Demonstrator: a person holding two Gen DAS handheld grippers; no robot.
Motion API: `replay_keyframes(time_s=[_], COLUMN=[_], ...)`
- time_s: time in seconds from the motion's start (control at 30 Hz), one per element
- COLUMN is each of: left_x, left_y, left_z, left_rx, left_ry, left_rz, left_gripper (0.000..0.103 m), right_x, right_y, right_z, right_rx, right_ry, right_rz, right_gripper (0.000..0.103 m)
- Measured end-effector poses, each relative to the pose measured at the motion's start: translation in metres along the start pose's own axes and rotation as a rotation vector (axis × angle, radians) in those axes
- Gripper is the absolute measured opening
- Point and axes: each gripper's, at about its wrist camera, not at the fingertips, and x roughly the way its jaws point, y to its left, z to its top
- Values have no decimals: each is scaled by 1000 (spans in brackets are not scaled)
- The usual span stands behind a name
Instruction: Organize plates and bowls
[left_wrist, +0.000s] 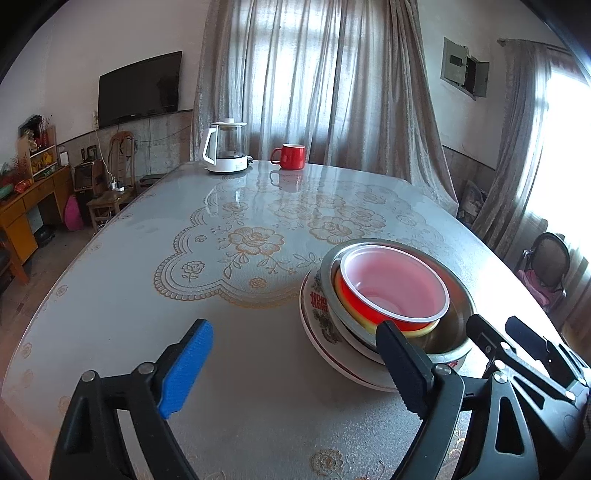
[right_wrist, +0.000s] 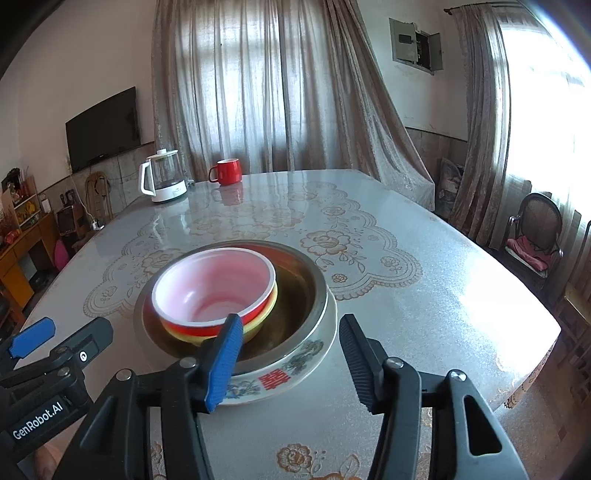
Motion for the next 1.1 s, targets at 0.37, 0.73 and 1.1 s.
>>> replay_keyframes(time_s=[0.37,0.73,1.1], left_x=[-4,-5,-5], left_y=[-3,-5,-6], left_z=[1,1,1], left_rx=[11,20,23], left_ry=[-20,-31,-32], left_rz=[8,14,16], left_gripper=[94,95,95], right_x=[0,-1,0], right_y=[5,7,8], right_z=[-1,-1,-1], right_rx=[-26,-34,-40], right_ry=[4,6,12], right_rz=[2,11,20], right_gripper=[55,55,55])
